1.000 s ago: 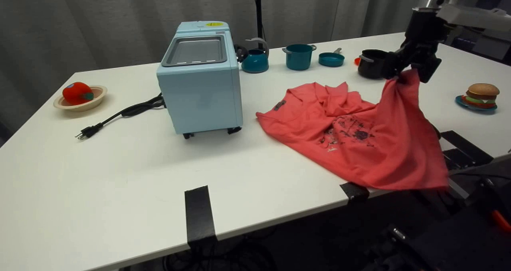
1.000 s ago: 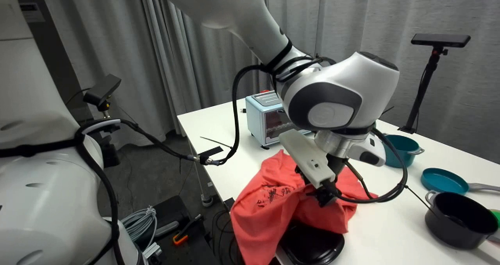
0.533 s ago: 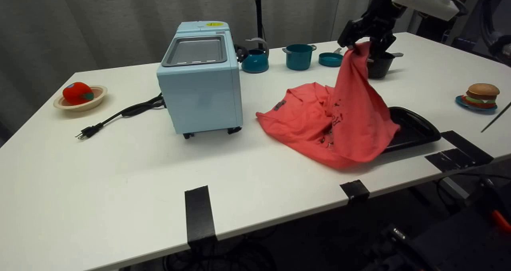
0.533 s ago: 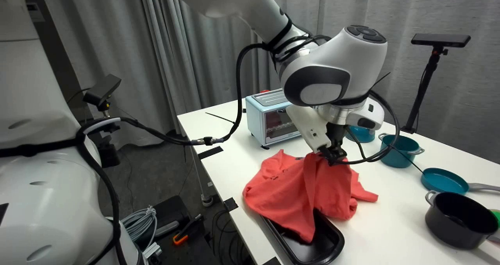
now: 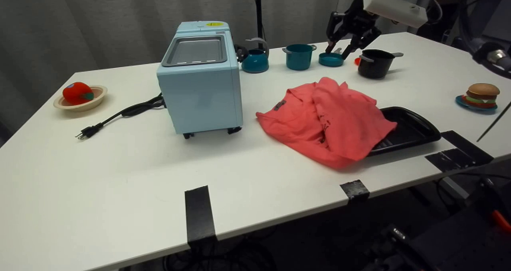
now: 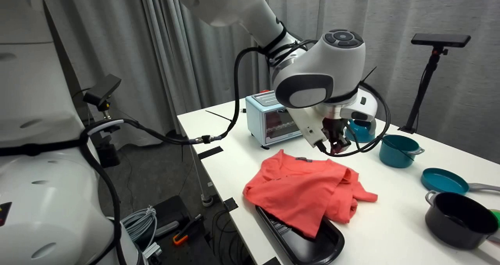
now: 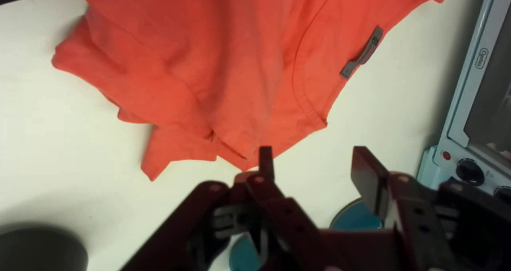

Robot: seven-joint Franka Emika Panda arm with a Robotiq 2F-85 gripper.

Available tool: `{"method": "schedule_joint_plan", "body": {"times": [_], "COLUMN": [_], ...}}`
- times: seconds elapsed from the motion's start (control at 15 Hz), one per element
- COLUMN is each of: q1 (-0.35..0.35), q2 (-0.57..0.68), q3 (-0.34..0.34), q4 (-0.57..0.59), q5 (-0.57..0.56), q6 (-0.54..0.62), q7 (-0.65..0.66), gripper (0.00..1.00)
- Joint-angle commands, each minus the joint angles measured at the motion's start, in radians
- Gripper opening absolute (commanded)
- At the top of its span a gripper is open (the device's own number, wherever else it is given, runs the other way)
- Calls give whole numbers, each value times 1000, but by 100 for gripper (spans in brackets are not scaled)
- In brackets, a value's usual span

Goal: Fold the sweatshirt from bottom to top

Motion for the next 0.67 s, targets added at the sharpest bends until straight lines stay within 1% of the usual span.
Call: {"method": "schedule_joint_plan", "body": {"times": [0.0,0.13,0.27,0.47,0.6], "q1": [-2,-7,-18,-44,-65], "q2": [-19,-21,-14,-9,-6], "q3": [1,-14,-31,-65,-84], "q4": [-51,-80,-108,-156,-179], "q5": [10,-32,-58,-140,-172], "q6": [70,58,29,-14,-59], "q7": [-23,-20,-29,-11,-28], "gripper": [86,99,100,100,100]}}
